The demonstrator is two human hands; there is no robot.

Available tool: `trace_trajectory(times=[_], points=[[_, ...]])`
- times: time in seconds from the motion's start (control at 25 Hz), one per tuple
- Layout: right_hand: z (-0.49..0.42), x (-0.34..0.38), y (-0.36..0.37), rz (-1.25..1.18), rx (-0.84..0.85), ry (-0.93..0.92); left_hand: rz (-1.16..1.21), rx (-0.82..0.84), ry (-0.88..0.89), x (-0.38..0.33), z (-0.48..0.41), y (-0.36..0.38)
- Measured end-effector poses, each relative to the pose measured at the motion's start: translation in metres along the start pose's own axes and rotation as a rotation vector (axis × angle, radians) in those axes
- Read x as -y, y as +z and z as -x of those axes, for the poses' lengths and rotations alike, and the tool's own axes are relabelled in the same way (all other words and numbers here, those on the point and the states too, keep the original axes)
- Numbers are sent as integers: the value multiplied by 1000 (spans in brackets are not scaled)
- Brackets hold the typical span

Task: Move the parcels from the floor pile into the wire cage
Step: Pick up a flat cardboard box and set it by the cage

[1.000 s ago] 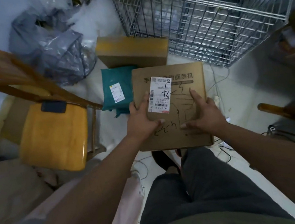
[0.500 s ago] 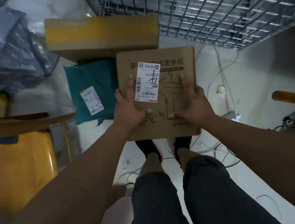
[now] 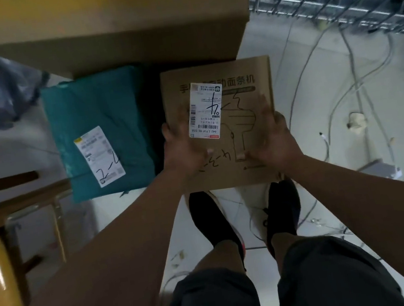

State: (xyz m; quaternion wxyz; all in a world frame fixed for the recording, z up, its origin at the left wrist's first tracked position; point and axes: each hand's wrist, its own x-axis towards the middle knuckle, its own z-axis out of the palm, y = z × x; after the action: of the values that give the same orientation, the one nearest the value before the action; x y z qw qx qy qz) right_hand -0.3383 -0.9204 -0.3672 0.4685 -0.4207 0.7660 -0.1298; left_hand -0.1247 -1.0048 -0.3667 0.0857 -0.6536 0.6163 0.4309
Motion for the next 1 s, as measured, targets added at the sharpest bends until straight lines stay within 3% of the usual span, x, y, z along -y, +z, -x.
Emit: trace_trajectory(times=[0.4, 0.6, 0.8, 1.0], points=[[-55, -35, 47, 68, 25, 13, 54, 6, -40, 34, -52, 36], [-57, -38, 43, 126, 65, 28, -77, 1, 8, 31, -40, 44], [-31, -3, 23, 217, 119, -14, -229, 11, 121, 1, -10, 30], [23, 61, -35, 227, 142, -55, -356, 15, 187, -55, 49, -33]])
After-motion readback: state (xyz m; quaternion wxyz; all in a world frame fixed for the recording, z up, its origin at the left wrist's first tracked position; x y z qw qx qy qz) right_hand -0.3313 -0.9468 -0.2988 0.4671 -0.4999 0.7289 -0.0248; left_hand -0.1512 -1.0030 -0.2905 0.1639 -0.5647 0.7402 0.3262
